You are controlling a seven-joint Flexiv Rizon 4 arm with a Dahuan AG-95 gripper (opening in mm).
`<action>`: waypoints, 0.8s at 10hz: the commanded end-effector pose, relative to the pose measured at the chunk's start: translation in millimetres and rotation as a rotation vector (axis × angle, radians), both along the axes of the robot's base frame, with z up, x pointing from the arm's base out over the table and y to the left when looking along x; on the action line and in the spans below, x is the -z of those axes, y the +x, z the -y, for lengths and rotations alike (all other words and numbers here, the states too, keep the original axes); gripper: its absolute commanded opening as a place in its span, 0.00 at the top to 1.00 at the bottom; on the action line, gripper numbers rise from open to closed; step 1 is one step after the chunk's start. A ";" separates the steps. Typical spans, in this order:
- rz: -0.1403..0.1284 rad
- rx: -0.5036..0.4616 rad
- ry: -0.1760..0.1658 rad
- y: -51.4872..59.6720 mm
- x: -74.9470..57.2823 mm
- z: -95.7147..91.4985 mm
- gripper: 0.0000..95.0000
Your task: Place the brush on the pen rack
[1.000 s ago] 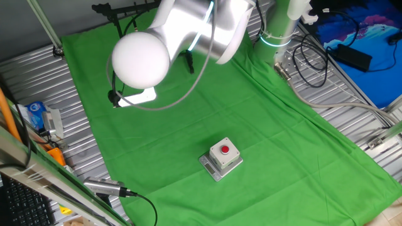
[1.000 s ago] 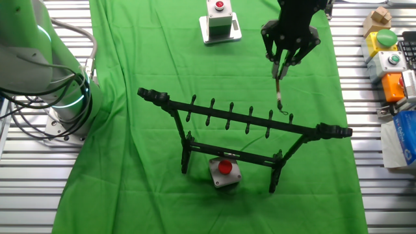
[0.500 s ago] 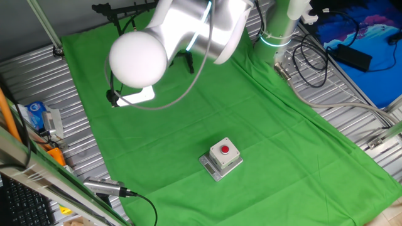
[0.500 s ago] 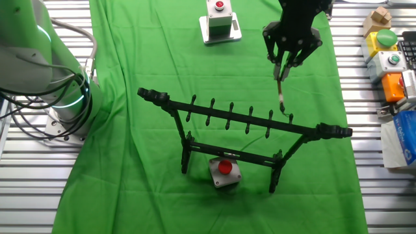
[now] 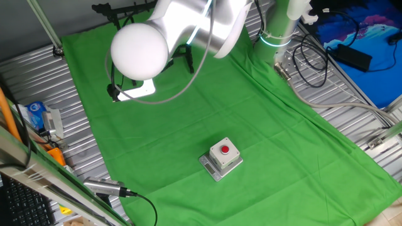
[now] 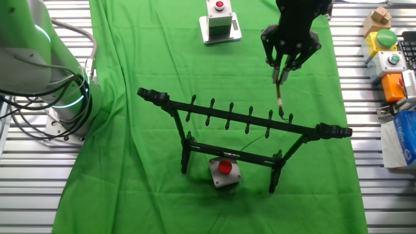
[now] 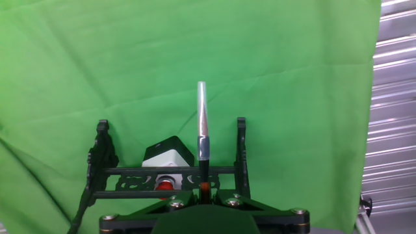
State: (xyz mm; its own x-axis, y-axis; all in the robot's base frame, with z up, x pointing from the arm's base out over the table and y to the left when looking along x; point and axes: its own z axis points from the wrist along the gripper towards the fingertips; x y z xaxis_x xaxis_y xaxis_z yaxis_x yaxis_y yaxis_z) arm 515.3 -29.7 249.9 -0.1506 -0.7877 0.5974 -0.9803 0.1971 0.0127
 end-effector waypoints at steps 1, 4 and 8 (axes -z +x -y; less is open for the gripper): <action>0.009 0.002 0.004 0.6 2.9 1.8 1.00; 0.013 0.005 0.008 2.4 6.3 2.6 1.00; 0.012 0.009 0.008 4.3 9.0 -0.3 1.00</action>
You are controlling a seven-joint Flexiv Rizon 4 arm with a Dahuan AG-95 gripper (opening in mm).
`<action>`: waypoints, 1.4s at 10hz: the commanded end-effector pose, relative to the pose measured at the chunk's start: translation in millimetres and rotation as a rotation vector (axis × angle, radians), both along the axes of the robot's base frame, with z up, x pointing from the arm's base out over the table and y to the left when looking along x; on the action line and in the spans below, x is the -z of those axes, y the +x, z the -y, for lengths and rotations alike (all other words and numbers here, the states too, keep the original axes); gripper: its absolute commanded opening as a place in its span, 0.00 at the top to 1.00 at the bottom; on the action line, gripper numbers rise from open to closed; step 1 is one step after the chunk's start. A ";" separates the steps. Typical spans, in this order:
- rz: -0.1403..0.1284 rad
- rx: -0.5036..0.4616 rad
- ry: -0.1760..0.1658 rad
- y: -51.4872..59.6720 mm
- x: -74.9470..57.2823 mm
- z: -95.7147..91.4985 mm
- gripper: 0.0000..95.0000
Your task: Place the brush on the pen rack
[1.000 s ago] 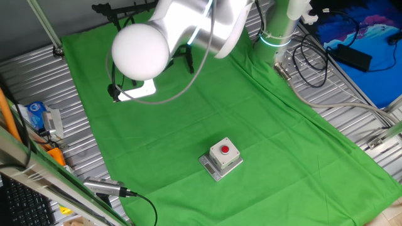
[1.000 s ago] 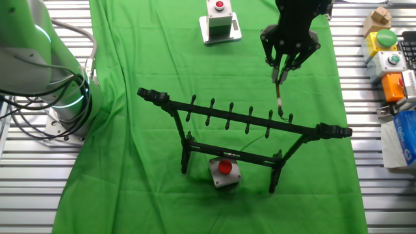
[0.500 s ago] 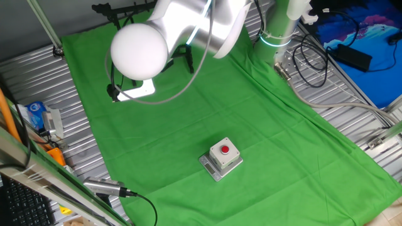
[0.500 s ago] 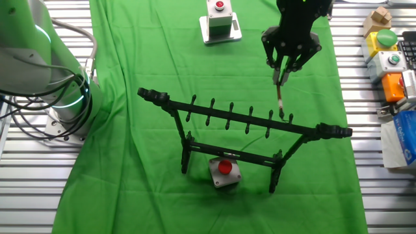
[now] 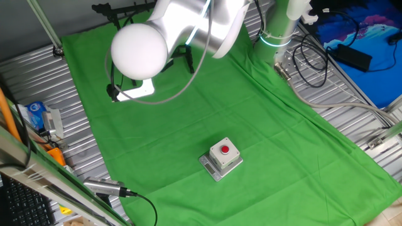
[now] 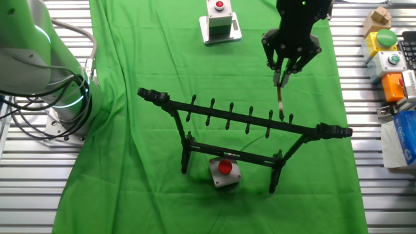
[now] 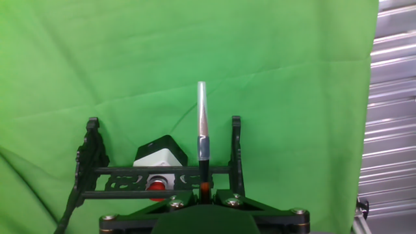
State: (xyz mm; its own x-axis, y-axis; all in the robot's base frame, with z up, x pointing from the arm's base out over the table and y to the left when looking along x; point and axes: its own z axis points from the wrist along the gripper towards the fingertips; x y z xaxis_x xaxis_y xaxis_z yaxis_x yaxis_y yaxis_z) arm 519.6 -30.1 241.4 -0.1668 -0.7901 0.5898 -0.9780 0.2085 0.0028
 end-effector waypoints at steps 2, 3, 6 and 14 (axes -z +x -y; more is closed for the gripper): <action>0.000 -0.002 0.000 1.0 1.7 -2.5 1.00; 0.000 0.001 0.000 1.9 3.0 -4.6 1.00; -0.002 -0.002 -0.001 4.1 6.0 -9.5 1.00; -0.014 0.006 0.002 7.3 1.0 -22.2 1.00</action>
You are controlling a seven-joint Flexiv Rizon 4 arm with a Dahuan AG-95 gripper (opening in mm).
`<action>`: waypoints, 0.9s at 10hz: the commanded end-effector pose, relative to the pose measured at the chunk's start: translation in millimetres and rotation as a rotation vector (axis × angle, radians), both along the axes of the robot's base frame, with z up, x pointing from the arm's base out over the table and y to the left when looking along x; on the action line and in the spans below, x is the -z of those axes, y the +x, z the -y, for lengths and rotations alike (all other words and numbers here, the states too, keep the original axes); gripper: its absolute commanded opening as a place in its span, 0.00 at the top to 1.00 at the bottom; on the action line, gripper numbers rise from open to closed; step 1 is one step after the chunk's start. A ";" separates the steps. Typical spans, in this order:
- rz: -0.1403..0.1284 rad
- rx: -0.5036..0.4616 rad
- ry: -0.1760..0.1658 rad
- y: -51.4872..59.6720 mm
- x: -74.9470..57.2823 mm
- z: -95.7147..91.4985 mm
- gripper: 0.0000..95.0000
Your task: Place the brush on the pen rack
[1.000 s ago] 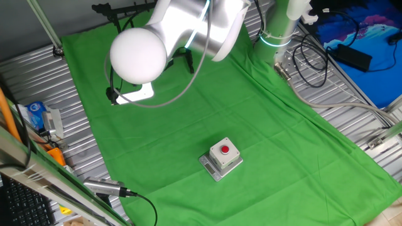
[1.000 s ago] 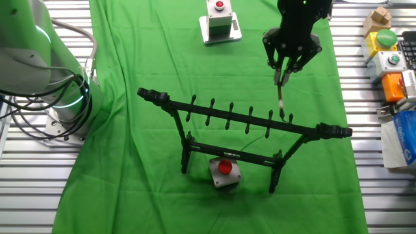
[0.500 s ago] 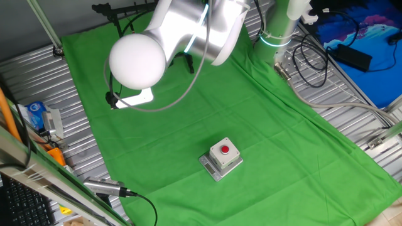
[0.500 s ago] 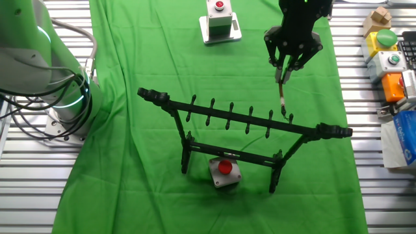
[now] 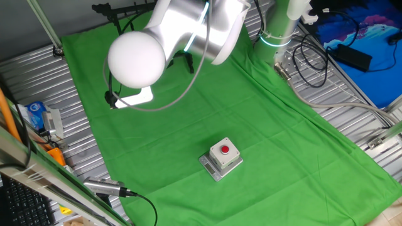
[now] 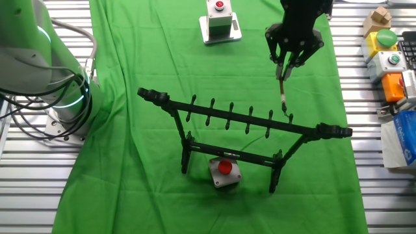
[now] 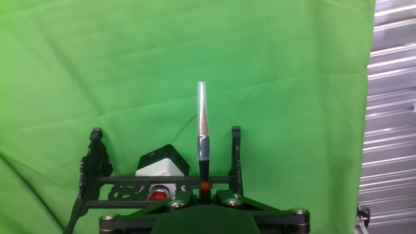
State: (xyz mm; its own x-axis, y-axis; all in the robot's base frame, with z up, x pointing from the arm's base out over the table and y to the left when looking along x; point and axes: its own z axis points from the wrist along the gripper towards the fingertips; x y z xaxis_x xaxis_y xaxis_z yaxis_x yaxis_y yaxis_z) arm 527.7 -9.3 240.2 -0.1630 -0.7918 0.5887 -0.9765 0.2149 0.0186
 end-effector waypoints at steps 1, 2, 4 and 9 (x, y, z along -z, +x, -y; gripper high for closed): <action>-0.003 -0.002 -0.003 -0.5 -0.2 -3.3 1.00; -0.006 -0.005 -0.004 -0.5 -0.6 -4.1 1.00; -0.009 -0.009 -0.005 0.0 -2.1 -5.0 1.00; -0.024 -0.032 -0.015 5.1 -12.1 -2.4 1.00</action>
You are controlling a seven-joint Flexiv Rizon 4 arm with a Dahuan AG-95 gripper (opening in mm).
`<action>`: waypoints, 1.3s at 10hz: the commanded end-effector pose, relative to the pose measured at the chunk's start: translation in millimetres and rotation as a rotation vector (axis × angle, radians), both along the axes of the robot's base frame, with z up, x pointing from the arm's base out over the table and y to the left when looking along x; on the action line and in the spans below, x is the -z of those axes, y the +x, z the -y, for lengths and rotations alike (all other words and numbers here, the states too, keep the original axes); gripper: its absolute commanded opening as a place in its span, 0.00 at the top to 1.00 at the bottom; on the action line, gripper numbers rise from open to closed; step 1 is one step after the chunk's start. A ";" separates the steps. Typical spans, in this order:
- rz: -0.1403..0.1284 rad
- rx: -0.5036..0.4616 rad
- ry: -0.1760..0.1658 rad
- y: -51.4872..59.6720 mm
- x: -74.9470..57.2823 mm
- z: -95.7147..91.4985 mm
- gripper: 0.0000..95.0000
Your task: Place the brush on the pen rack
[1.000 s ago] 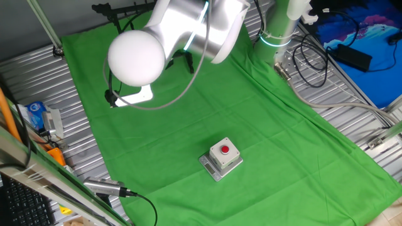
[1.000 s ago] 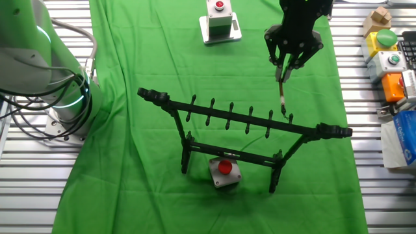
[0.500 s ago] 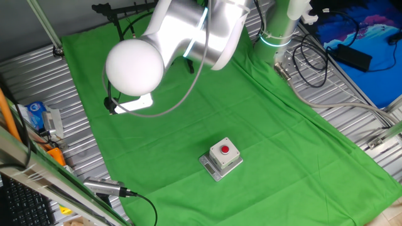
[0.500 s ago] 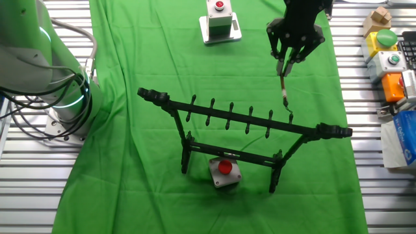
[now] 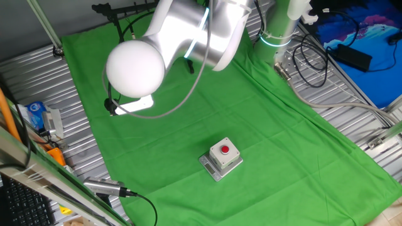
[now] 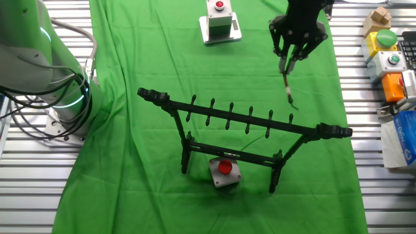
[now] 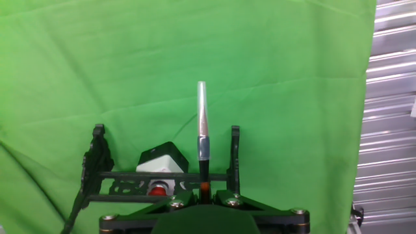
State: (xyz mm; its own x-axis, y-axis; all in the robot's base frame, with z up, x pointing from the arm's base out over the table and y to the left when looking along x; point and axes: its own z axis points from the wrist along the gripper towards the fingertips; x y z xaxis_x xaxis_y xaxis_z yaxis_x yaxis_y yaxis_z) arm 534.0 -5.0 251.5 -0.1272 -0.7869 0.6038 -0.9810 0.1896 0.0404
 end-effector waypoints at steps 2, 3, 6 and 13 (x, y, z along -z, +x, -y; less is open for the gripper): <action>0.001 -0.013 0.000 -1.6 -1.7 4.1 1.00; 0.002 -0.016 0.000 -1.7 -1.8 5.2 1.00; 0.000 -0.021 0.004 -2.6 -2.0 9.2 1.00; 0.006 -0.015 0.010 -10.2 2.0 11.9 1.00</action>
State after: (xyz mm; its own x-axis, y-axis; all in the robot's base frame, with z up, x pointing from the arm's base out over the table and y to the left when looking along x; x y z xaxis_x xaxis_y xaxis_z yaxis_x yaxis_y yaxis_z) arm 522.3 -17.5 249.2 -0.1193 -0.7955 0.5942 -0.9841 0.1739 0.0352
